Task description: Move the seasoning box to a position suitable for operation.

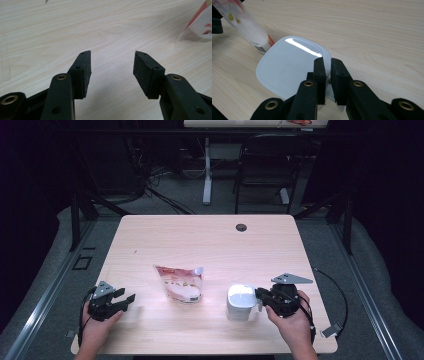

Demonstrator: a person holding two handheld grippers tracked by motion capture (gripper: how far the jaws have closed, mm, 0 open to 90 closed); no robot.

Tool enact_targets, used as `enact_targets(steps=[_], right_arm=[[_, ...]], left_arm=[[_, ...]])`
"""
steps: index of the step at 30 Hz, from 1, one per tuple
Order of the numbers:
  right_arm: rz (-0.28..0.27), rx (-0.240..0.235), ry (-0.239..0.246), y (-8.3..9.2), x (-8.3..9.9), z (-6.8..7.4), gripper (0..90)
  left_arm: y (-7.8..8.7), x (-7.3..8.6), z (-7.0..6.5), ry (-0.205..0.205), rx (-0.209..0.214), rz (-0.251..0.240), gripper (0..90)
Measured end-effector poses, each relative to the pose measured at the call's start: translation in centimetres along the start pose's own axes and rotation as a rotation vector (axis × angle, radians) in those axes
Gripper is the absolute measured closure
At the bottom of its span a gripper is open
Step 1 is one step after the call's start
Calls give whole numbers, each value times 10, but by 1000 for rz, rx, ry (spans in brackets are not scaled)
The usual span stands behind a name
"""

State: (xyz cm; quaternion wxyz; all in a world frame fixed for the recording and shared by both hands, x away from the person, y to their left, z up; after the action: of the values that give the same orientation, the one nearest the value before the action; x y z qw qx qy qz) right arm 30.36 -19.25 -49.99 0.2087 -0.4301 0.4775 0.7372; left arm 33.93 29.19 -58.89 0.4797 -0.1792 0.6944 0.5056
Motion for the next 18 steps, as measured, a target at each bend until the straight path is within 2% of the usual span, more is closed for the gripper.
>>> enact_targets(steps=[18], right_arm=[[-7, -23, -38, 1, 2, -4, 863]], left_arm=[[0, 0, 0, 4, -4, 1, 489]])
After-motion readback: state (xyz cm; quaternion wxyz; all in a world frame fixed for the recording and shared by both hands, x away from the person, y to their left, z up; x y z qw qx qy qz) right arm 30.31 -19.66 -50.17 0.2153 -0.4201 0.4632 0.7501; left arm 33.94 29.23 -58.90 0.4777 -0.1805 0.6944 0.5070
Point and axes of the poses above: each handheld gripper's, and its own axes: y roughly backward along the jaws, x roughly out of its underside, z roughly to its left, the point moved 4 cm from there along -y, roughly forward along the jaws, and after that the axes turned 8 degrees about -z, right-handed, at the moved point
